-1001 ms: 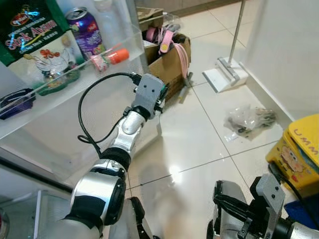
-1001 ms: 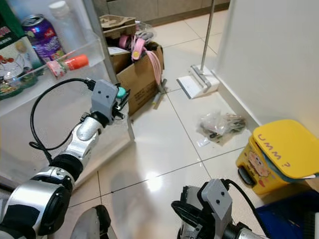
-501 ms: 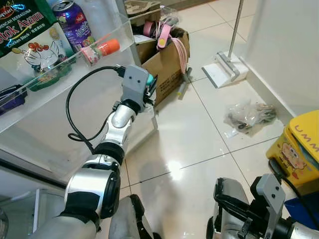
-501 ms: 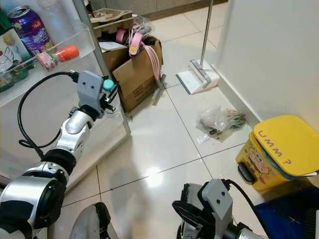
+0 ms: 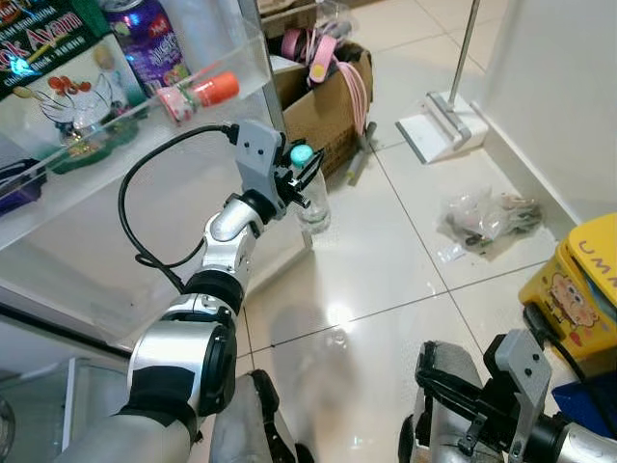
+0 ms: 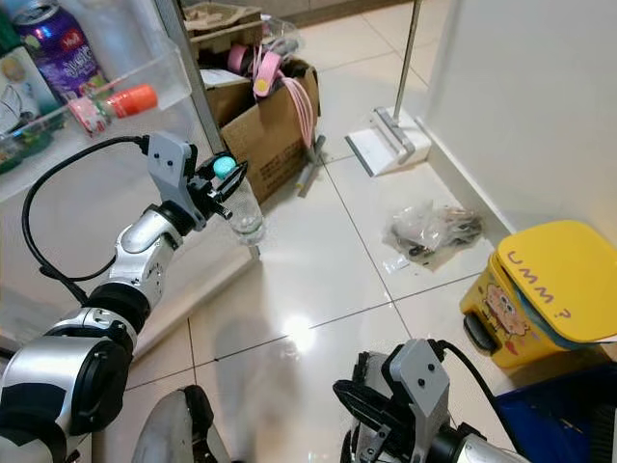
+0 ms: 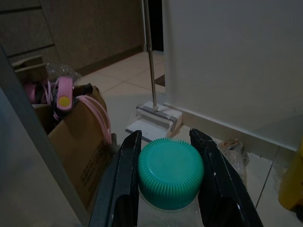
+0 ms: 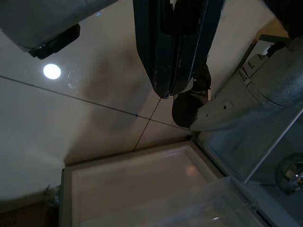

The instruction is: Restocking fridge

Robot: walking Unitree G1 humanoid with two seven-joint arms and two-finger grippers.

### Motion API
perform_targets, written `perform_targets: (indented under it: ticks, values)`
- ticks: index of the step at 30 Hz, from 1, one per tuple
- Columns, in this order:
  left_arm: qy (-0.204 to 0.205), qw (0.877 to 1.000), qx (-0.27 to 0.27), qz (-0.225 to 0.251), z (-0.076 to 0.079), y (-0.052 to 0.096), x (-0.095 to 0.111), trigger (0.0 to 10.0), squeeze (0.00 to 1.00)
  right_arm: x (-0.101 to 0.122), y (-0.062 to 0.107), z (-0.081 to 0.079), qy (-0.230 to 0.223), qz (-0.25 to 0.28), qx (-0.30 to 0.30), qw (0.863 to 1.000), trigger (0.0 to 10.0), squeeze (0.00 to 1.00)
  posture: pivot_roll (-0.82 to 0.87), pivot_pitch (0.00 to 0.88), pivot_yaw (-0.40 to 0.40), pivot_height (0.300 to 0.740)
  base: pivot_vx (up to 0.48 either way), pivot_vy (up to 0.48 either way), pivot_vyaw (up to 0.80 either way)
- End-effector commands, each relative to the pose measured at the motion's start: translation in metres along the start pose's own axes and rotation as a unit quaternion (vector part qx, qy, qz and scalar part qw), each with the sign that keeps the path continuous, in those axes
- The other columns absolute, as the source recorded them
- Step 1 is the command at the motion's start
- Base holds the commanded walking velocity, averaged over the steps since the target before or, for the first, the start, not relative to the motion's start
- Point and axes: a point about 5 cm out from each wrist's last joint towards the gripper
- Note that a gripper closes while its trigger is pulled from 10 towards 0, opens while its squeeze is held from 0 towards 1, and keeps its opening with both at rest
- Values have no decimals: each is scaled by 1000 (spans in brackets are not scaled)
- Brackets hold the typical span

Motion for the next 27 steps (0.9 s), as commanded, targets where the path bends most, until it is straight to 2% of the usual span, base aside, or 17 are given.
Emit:
perform_targets:
  ticks: [1, 10, 13, 18, 20, 23, 24, 27]
  values:
    - [3, 1000, 7, 5, -6, 1, 3, 10000, 0, -5, -1, -4, -14, -3, 6, 1000, 10000, 0, -165, 325, 113, 417, 0, 0, 0]
    - [-19, 999, 1, 45, -9, -5, 22, 10000, 0, -4, -1, -3, -13, 0, 2, 1000, 10000, 0, -165, 322, 116, 417, 0, 0, 0]
    - [-11, 998, -22, 62, -7, -10, 30, 10000, 0, -4, -1, -3, -13, 0, 2, 1000, 10000, 0, -165, 323, 117, 417, 0, 0, 0]
    - [37, 989, -99, 102, -2, -17, 47, 10000, 0, -4, -3, 0, -11, 1, -1, 1000, 10000, 0, -160, 306, 122, 417, 0, 0, 0]
    - [47, 987, -109, 106, -2, -18, 49, 10000, 0, -4, -3, 0, -11, 1, -1, 1000, 10000, 0, -160, 306, 122, 417, 0, 0, 0]
    - [39, 984, -126, 115, -3, -17, 55, 10000, 0, -4, -4, 2, -9, 3, -3, 1000, 10000, 0, -158, 295, 123, 417, 0, 0, 0]
    - [16, 985, -125, 116, -5, -17, 58, 10000, 0, -3, -5, 2, -8, 5, -3, 1000, 10000, 0, -156, 292, 123, 417, 0, 0, 0]
    - [-1, 986, -119, 114, -8, -16, 61, 10000, 0, -3, -7, 4, -7, 7, -4, 1000, 10000, 0, -154, 285, 126, 417, 0, 0, 0]
Point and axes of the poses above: a point about 5 cm out from each wrist's last joint towards the gripper, its own y axis pointing back from the gripper into the wrist, its own x axis along the axis of the wrist's last joint, z = x × y, and after that the axes turned 3 degrees about y, right-handed
